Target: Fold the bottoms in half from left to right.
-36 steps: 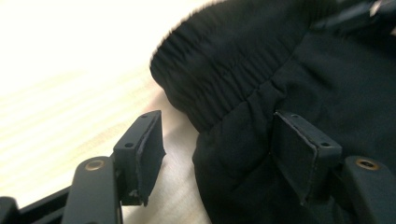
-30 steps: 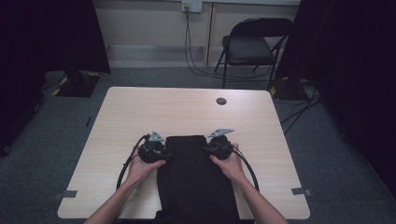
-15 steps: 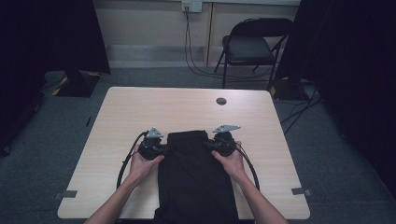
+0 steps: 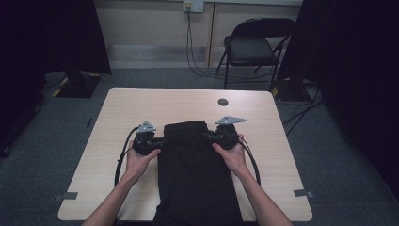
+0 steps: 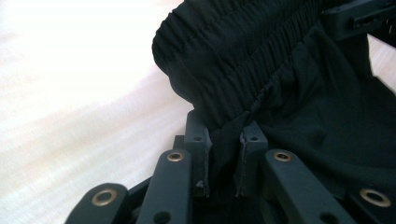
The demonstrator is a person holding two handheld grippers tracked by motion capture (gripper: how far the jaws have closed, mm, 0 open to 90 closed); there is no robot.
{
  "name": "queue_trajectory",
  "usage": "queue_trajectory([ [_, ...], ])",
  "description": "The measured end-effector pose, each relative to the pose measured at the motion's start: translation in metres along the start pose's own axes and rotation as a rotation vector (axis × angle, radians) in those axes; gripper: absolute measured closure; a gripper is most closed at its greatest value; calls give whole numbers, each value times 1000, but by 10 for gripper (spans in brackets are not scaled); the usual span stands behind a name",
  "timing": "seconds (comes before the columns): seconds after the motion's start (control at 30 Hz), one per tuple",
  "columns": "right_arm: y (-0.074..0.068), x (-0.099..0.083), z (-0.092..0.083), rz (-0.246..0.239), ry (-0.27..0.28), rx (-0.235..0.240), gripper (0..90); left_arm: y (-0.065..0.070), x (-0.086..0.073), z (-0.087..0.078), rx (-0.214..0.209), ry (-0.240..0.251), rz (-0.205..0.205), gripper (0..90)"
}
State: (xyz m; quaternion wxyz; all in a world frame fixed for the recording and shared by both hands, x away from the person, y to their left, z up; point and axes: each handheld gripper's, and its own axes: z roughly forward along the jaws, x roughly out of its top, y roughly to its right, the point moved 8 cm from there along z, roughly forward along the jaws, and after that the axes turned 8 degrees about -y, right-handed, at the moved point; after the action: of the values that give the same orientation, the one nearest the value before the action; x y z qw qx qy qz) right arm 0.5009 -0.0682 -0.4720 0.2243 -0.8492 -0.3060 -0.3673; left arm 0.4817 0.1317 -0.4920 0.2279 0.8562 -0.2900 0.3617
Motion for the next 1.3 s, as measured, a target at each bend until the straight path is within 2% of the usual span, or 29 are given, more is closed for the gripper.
queue_trajectory([
  [0.2, 0, 20, -13, 2, 50, 7, 774, 0, 28, -17, 13, 49, 35, 784],
  [0.43, -5, 61, -37, -17, 134, 7, 774, -4, 69, -44, 39, 132, 56, 787],
  [0.53, -7, 79, -45, -23, 163, 6, 775, -5, 87, -55, 84, 158, 93, 790],
  [0.57, -6, 92, -49, -30, 178, -5, 775, -4, 93, -59, 80, 169, 96, 790],
  [0.63, -5, 97, -51, -30, 186, -3, 775, -6, 105, -67, 87, 190, 103, 789],
  [0.7, -6, 118, -59, -33, 214, -1, 776, -9, 116, -74, 90, 210, 101, 790],
  [0.73, -6, 118, -59, -33, 214, -1, 776, -12, 122, -77, 94, 220, 96, 790],
  [0.8, -7, 133, -63, -44, 230, -5, 776, -17, 135, -85, 96, 247, 86, 790],
  [0.83, -8, 140, -65, -44, 243, -4, 776, -20, 146, -91, 108, 258, 86, 791],
  [0.87, -9, 153, -68, -53, 255, -14, 776, -21, 150, -93, 111, 264, 87, 791],
  [0.93, -10, 165, -71, -48, 267, -9, 776, -25, 163, -102, 123, 285, 81, 794],
  [1.07, -15, 201, -82, -63, 307, -24, 776, -34, 196, -124, 162, 335, 86, 799],
  [1.1, -17, 207, -83, -61, 314, -30, 777, -38, 205, -129, 191, 337, 93, 801],
  [1.13, -19, 216, -87, -58, 328, -26, 777, -40, 214, -135, 195, 347, 86, 802],
  [1.17, -22, 225, -90, -66, 344, -32, 777, -41, 224, -142, 194, 372, 86, 803],
  [1.23, -25, 240, -99, -68, 374, -34, 777, -40, 239, -151, 200, 390, 94, 804],
  [1.3, -24, 253, -109, -67, 400, -47, 777, -37, 247, -156, 207, 400, 113, 804],
])
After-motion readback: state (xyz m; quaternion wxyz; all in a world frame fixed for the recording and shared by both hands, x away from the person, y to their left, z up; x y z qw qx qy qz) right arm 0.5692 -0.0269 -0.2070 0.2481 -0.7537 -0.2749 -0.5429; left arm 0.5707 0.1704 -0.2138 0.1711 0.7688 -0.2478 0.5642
